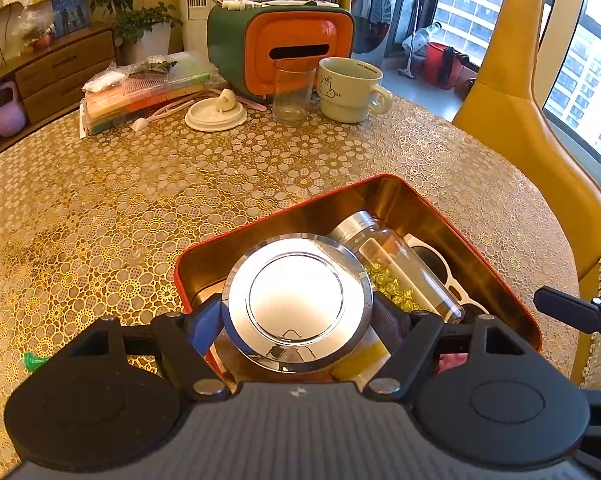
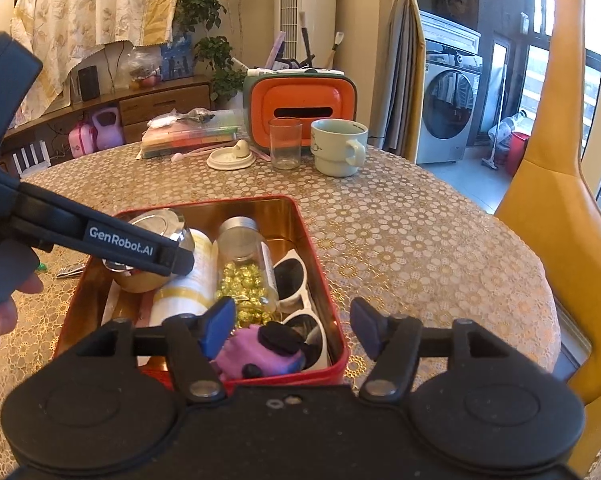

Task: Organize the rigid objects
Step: 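Lower the silver tin into the red tin and open the left tool while the right releases the toy, then move the left tool to the green piece while the right tool moves to the nail clipper, then grasp the green piece with the left tool while the right tool grasps the silver nail clipper, then carry the green piece with the left tool while the right tool carries the clipper over the red tin, then lower the green piece into the red tin and open the left tool while the right releases the clipper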

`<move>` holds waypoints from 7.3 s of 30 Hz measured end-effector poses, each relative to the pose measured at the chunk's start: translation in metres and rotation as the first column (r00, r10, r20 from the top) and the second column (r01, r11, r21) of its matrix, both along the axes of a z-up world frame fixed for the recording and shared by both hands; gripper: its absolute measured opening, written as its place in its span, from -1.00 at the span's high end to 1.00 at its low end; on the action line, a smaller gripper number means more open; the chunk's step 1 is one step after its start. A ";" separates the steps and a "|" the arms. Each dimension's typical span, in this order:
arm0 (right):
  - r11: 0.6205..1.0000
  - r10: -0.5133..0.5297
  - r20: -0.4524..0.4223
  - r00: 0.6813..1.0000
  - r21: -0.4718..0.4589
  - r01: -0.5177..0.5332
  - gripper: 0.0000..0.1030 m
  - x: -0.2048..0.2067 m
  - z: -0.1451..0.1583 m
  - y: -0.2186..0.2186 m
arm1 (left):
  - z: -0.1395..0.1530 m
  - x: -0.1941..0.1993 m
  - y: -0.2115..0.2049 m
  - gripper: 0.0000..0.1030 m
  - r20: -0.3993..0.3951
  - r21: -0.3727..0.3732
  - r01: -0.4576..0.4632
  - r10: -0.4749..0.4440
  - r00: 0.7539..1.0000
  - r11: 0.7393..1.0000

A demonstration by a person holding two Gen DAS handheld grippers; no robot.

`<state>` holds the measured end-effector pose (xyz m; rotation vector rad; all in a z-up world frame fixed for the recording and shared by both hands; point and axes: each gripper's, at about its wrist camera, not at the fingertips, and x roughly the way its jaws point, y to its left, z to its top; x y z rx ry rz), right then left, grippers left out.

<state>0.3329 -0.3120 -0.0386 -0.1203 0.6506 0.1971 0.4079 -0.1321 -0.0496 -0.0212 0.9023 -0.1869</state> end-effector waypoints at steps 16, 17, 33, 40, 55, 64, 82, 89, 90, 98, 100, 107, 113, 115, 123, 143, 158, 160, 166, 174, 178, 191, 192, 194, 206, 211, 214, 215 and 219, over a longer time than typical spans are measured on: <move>0.999 0.023 -0.024 0.999 0.027 -0.023 -0.31 -0.007 0.002 0.004 | 0.009 -0.018 0.004 -0.51 0.003 -0.046 0.022 -0.021 1.000 0.999; 0.999 0.025 -0.024 0.999 0.028 -0.024 -0.33 -0.007 0.003 0.005 | 0.010 -0.019 0.005 -0.51 0.008 -0.053 0.024 -0.024 1.000 0.998; 0.997 0.054 0.009 0.999 0.051 -0.054 -0.91 -0.039 0.031 0.022 | 0.046 -0.062 0.026 -0.52 0.070 -0.064 0.045 -0.041 0.997 0.997; 0.993 0.092 0.008 0.996 0.070 -0.093 -0.99 -0.057 0.042 0.037 | 0.057 -0.087 0.050 -0.54 0.090 -0.050 0.029 -0.024 0.996 0.998; 0.974 0.221 0.030 0.975 0.047 -0.222 -0.99 -0.077 0.055 0.094 | 0.058 -0.114 0.137 -0.99 0.120 -0.012 -0.129 0.130 0.984 0.992; 0.966 0.251 -0.018 0.968 0.072 -0.250 -0.99 -0.053 0.060 0.136 | 0.033 -0.108 0.192 -0.99 0.089 0.016 -0.245 0.242 0.966 0.970; 0.972 0.225 -0.182 0.957 0.116 -0.206 -0.81 0.010 0.029 0.218 | -0.021 -0.088 0.208 -0.99 0.088 0.017 -0.233 0.231 0.969 0.972; 0.977 0.189 -0.277 0.942 0.154 -0.151 -0.55 0.044 0.013 0.234 | -0.031 -0.077 0.212 -0.99 0.116 -0.016 -0.259 0.259 0.959 0.966; 0.978 0.181 -0.286 0.941 0.151 -0.142 -0.51 0.047 0.009 0.235 | -0.032 -0.076 0.212 -0.99 0.124 -0.017 -0.260 0.260 0.958 0.966; 0.987 0.147 -0.344 0.927 0.114 -0.114 -0.37 0.068 -0.015 0.243 | -0.047 -0.067 0.209 -0.98 0.131 -0.024 -0.223 0.225 0.966 0.974; 0.988 0.139 -0.353 0.925 0.108 -0.108 -0.31 0.071 -0.019 0.243 | -0.050 -0.065 0.208 -0.98 0.134 -0.027 -0.212 0.214 0.968 0.977; 0.991 0.131 -0.377 0.917 0.056 -0.119 -0.27 0.080 -0.033 0.250 | -0.055 -0.060 0.204 -0.88 0.160 -0.002 -0.182 0.180 0.971 0.983; 0.992 0.123 -0.375 0.919 0.023 -0.124 -0.28 0.086 -0.038 0.252 | -0.061 -0.054 0.200 -0.58 0.151 0.010 -0.156 0.153 0.977 0.988; 0.991 0.128 -0.372 0.919 0.015 -0.132 -0.27 0.087 -0.038 0.253 | -0.062 -0.054 0.199 -0.58 0.159 0.019 -0.154 0.149 0.976 0.988; 0.990 0.123 -0.352 0.928 -0.024 -0.140 0.51 0.088 -0.039 0.247 | -0.062 -0.050 0.196 0.10 0.197 0.060 -0.136 0.122 0.973 0.989; 0.878 0.403 -0.401 0.823 -0.083 -0.471 0.15 0.081 -0.034 0.250 | -0.059 -0.059 0.221 0.54 0.178 0.032 -0.145 0.137 0.974 0.989; 0.721 0.583 -0.453 0.675 -0.094 -0.686 0.44 0.085 -0.045 0.256 | -0.059 -0.058 0.225 0.54 0.173 0.019 -0.128 0.123 0.977 0.992; 0.716 0.596 -0.449 0.666 -0.078 -0.694 0.70 0.078 -0.045 0.256 | -0.059 -0.058 0.226 0.54 0.172 0.018 -0.126 0.121 0.978 0.992; 0.778 0.539 -0.356 0.763 -0.136 -0.613 0.81 0.048 -0.048 0.251 | -0.058 -0.060 0.224 0.54 0.159 0.016 -0.130 0.126 0.979 0.991; 0.871 0.443 -0.268 0.855 -0.095 -0.481 0.81 0.027 -0.028 0.226 | -0.043 -0.069 0.212 0.54 0.139 0.000 -0.123 0.122 0.983 0.992; 0.902 0.408 -0.220 0.886 -0.054 -0.429 0.81 0.018 -0.008 0.208 | -0.028 -0.077 0.204 0.54 0.147 -0.001 -0.117 0.115 0.982 0.993; 0.954 0.296 -0.098 0.950 -0.018 -0.300 0.81 -0.005 0.049 0.123 | 0.030 -0.101 0.150 0.54 0.197 0.009 -0.048 0.045 0.979 0.999; 0.959 0.282 -0.092 0.955 -0.016 -0.285 0.81 -0.006 0.052 0.114 | 0.034 -0.102 0.143 0.54 0.201 0.006 -0.038 0.036 0.979 0.999; 0.966 0.256 -0.081 0.963 -0.015 -0.258 0.81 -0.006 0.056 0.097 | 0.041 -0.103 0.128 0.54 0.209 0.005 -0.015 0.013 0.978 1.000; 0.992 0.123 -0.080 0.989 -0.021 -0.125 0.81 -0.006 0.045 0.016 | 0.038 -0.098 0.028 0.54 0.154 -0.013 0.152 -0.148 0.977 0.988; 0.995 0.093 -0.084 0.992 -0.018 -0.095 0.81 -0.003 0.035 0.001 | 0.029 -0.093 -0.003 0.54 0.126 -0.012 0.188 -0.185 0.974 0.982; 0.995 0.093 -0.096 0.991 -0.021 -0.095 0.81 -0.001 0.026 -0.003 | 0.021 -0.086 -0.014 0.54 0.096 -0.029 0.193 -0.190 0.977 0.981; 0.995 0.091 -0.099 0.991 -0.022 -0.094 0.81 -0.001 0.023 -0.004 | 0.018 -0.083 -0.016 0.54 0.085 -0.030 0.190 -0.187 0.979 0.981; 0.995 0.097 -0.113 0.989 -0.016 -0.100 0.81 -0.002 0.014 -0.006 | 0.006 -0.074 -0.020 0.54 0.051 -0.024 0.178 -0.176 0.983 0.984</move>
